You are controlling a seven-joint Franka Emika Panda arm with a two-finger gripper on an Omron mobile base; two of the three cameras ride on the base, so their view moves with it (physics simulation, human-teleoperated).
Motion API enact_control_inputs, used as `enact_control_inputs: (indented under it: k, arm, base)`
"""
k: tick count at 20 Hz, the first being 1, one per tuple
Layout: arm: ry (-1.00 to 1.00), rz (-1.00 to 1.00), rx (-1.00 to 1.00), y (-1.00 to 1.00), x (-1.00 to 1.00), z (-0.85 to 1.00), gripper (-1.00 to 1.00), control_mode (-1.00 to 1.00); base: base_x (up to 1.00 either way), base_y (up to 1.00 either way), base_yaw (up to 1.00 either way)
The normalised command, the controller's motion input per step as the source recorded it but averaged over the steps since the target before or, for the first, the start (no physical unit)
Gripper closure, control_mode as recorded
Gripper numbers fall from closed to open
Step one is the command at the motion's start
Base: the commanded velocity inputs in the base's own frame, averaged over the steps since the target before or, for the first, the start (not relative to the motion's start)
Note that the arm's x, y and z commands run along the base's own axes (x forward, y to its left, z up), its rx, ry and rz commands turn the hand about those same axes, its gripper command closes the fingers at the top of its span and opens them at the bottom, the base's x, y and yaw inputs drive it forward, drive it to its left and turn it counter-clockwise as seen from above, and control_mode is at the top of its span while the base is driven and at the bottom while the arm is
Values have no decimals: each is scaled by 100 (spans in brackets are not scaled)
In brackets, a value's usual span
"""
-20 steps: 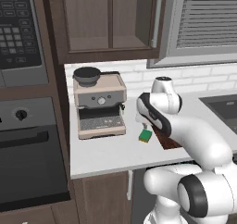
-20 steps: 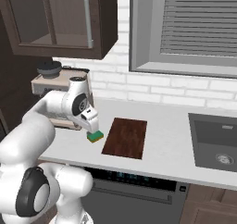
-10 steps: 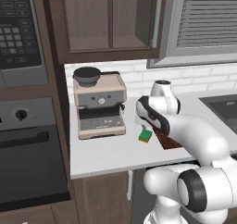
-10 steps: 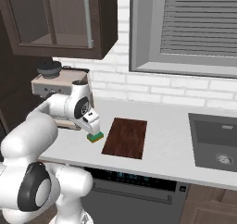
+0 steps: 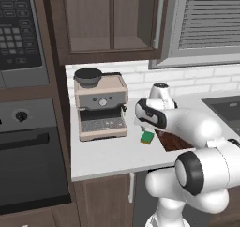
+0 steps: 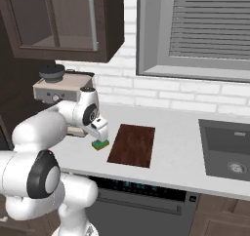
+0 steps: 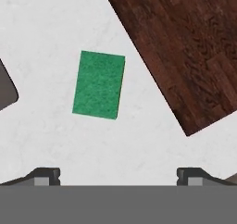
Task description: Pick up the sponge from the counter and clean the cutting board by briefly scrubbing or pressing down on the cutting board. Once finished, release the sponge.
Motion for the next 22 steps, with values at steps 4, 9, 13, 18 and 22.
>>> enact_control_inputs:
  k: [4,9,13,18,22]
  arm:
    - [0,0,0,0,25,-29,-100,-100]
    - [0,0,0,0,41,-19,-100,-100]
    - [0,0,0,0,32,-14,-100,-100]
    - [0,0,0,-10,16,-20,-100,-100]
    - [0,0,0,-10,7,-25,-100,-100]
  base:
    - [0,0,0]
    - [0,0,0]
    - [0,0,0]
    - [0,0,0]
    - [0,0,0]
